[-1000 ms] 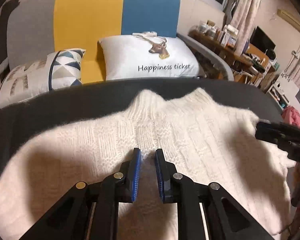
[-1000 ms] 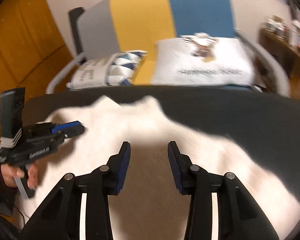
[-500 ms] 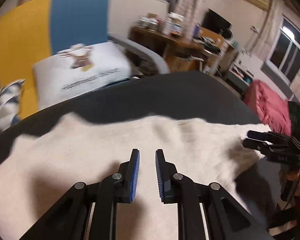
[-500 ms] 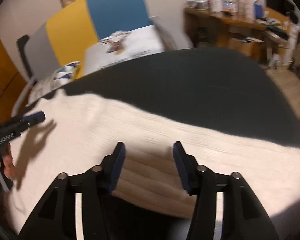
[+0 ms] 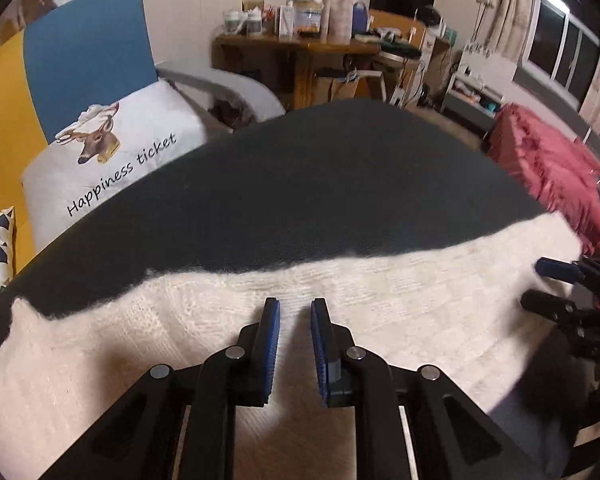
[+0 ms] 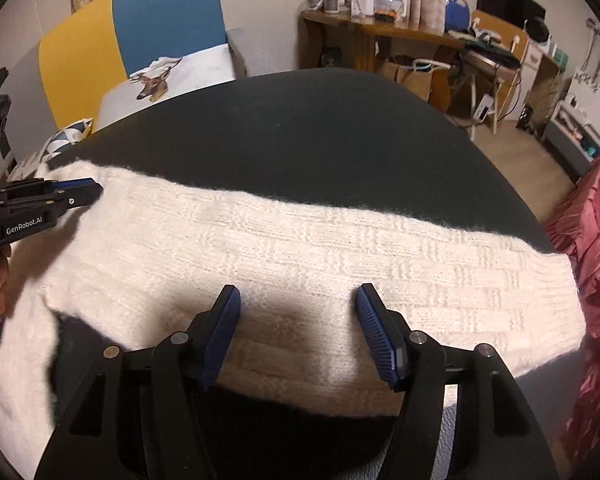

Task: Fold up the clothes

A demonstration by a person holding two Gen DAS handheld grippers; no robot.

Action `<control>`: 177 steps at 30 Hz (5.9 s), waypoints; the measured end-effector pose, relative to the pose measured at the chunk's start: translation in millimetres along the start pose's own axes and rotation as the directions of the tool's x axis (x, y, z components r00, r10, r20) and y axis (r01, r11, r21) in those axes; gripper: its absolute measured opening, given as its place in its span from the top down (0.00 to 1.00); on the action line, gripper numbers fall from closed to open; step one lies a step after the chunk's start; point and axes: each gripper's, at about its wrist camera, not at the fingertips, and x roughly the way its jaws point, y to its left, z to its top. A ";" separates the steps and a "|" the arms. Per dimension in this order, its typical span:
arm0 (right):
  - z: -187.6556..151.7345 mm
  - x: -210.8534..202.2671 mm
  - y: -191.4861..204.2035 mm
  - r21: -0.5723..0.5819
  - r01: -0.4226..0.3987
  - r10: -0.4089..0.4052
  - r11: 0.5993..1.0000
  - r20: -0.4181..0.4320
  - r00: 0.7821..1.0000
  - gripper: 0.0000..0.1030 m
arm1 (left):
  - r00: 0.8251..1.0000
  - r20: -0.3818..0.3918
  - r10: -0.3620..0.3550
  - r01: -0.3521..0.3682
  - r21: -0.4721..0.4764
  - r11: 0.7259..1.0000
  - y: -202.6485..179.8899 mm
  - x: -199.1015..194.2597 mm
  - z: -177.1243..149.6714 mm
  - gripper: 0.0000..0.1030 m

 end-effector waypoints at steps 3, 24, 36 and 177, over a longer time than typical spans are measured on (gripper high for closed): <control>5.5 -13.0 -17.6 0.031 0.057 -0.059 0.998 0.064 0.996 0.38 | 1.000 0.002 0.021 -0.021 0.051 0.998 -14.3 1.0 -2.7 0.85; -46.0 -31.9 -135.7 0.171 0.195 -0.190 0.966 -0.042 0.981 0.35 | 0.994 -0.037 0.100 -0.089 0.224 0.971 -67.7 -17.8 -46.0 0.85; 4.0 -24.2 -112.5 0.101 0.095 -0.096 0.990 0.013 0.995 0.35 | 0.996 -0.071 0.048 -0.042 0.082 0.996 -52.8 -36.2 -52.5 0.85; -136.3 -174.4 13.3 0.289 -0.564 0.480 0.774 0.313 0.819 0.00 | 0.989 -0.042 0.143 -0.147 -0.410 0.900 50.8 -238.2 -268.1 0.84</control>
